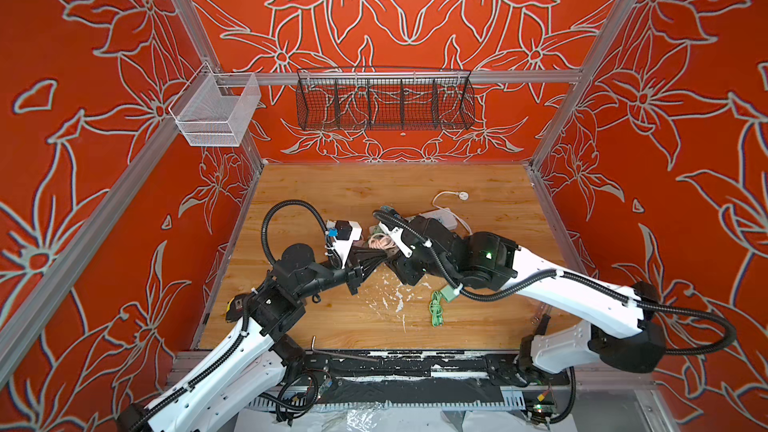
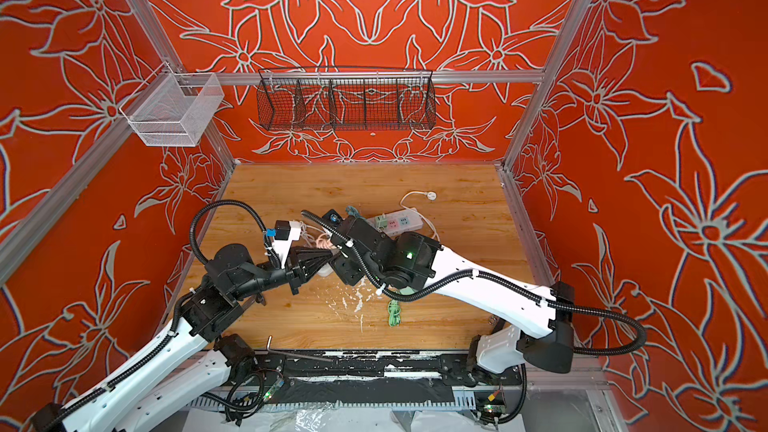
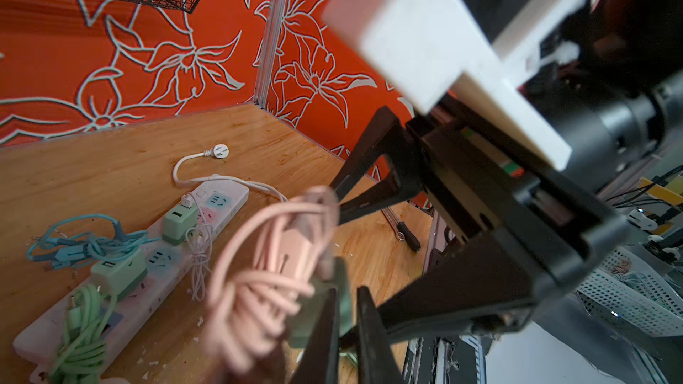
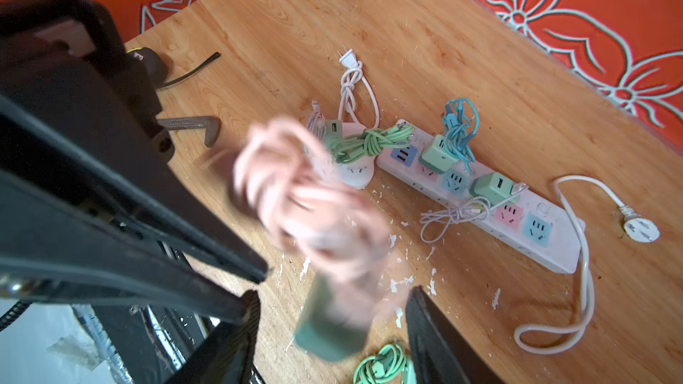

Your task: Insert the plug

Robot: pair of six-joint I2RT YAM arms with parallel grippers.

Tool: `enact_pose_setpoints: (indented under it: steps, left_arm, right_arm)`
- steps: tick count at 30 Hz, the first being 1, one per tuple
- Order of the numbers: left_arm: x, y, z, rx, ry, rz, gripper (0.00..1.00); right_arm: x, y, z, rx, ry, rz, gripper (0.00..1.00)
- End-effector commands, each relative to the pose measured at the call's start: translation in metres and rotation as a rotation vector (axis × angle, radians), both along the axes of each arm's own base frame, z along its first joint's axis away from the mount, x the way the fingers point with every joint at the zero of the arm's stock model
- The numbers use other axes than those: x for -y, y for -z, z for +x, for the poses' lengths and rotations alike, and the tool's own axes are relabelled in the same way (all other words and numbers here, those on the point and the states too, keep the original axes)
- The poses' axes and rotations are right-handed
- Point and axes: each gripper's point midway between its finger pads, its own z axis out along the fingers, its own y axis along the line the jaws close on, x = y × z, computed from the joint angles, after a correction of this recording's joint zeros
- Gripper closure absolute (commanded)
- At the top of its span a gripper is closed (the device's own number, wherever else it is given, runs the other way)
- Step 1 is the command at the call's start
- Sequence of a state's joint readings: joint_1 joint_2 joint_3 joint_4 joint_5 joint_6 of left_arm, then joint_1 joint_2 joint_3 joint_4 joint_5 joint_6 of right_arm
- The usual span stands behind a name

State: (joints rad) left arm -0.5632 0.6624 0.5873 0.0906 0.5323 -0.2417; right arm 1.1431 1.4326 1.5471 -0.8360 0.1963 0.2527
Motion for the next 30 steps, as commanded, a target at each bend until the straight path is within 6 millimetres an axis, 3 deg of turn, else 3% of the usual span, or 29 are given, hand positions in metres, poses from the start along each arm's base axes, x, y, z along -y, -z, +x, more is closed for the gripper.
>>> enact_pose_setpoints:
  steps: [1,8,13,16,19,22,26,30]
  left_arm:
    - [-0.001,0.000,-0.003,0.026,0.003,0.003,1.00]
    - [-0.003,0.003,-0.004,0.028,-0.008,0.003,1.00]
    - [-0.008,0.006,-0.004,0.025,-0.035,0.013,1.00]
    - [-0.014,0.010,-0.003,0.006,-0.073,0.031,1.00]
    - [-0.023,0.015,-0.001,-0.021,-0.128,0.050,0.79]
    - [-0.034,0.017,-0.001,-0.052,-0.182,0.068,0.39]
    - [-0.048,0.016,-0.013,-0.081,-0.218,0.098,0.04]
    - [-0.061,0.007,-0.031,-0.088,-0.220,0.107,0.03]
  right_arm:
    - [0.003,0.002,-0.006,-0.076,-0.010,-0.031,0.35]
    - [0.003,0.012,0.001,-0.103,0.007,-0.068,0.35]
    - [0.021,0.038,0.006,-0.166,0.058,-0.080,0.35]
    - [0.035,0.064,0.009,-0.235,0.093,-0.122,0.35]
    - [0.039,0.091,0.012,-0.291,0.104,-0.174,0.35]
    - [0.041,0.121,0.017,-0.362,0.111,-0.252,0.35]
    - [0.040,0.150,0.025,-0.425,0.125,-0.317,0.35]
    - [0.035,0.177,0.033,-0.495,0.130,-0.347,0.33]
